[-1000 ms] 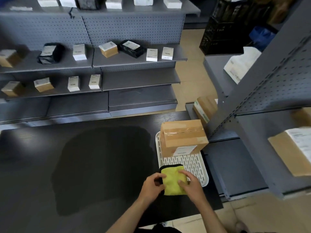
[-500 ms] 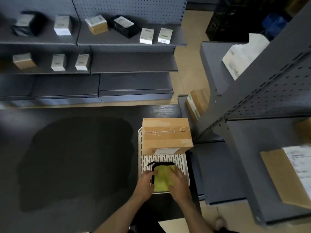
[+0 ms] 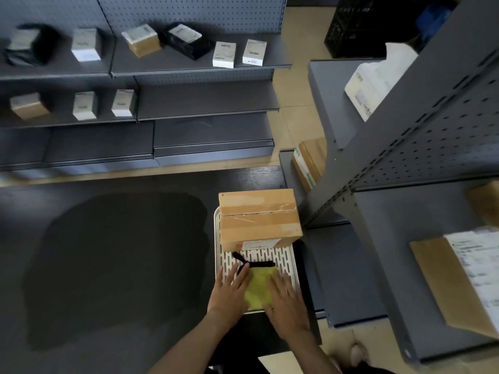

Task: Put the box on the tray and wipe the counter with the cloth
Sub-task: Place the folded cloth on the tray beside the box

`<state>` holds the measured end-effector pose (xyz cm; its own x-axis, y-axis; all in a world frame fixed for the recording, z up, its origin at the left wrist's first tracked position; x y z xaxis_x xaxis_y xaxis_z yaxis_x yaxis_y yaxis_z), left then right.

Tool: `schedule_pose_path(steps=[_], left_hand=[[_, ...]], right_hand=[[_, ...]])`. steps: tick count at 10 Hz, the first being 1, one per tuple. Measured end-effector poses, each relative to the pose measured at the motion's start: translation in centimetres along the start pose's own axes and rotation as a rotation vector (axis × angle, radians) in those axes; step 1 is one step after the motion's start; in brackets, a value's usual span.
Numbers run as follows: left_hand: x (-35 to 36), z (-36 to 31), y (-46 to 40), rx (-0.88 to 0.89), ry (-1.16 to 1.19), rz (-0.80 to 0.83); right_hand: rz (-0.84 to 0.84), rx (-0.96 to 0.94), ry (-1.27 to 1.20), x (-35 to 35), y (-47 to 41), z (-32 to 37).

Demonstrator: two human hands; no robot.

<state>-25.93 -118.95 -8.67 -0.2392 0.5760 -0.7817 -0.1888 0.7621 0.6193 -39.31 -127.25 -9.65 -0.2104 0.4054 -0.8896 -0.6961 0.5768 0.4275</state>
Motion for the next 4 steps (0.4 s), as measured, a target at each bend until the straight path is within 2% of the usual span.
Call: schedule_pose_path(steps=[1,3,4], left_hand=[[-0.9,0.0,1.3,0.01,0.025,-0.027],[-0.4,4.1,6.8,-0.098,0.181,-0.127],[0.7,7.0,9.6,-0.159,0.278,-0.1]], right_hand=[[0.015,0.042,0.0,-0.8,0.1,0.3],[-0.035,0.004,-0.096,-2.7,0.3,3.8],[-0.084,-0.033,-0.14,-2.7,0.2,6.0]])
Point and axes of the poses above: each hand's wrist, its own y-axis away from the middle knuckle, its own x-axis out of the palm, z = x × y, the point moved 7 cm from there along -y, towards the middle knuckle, and after that the axes turned 1 degree about z, right-handed, at the moved point
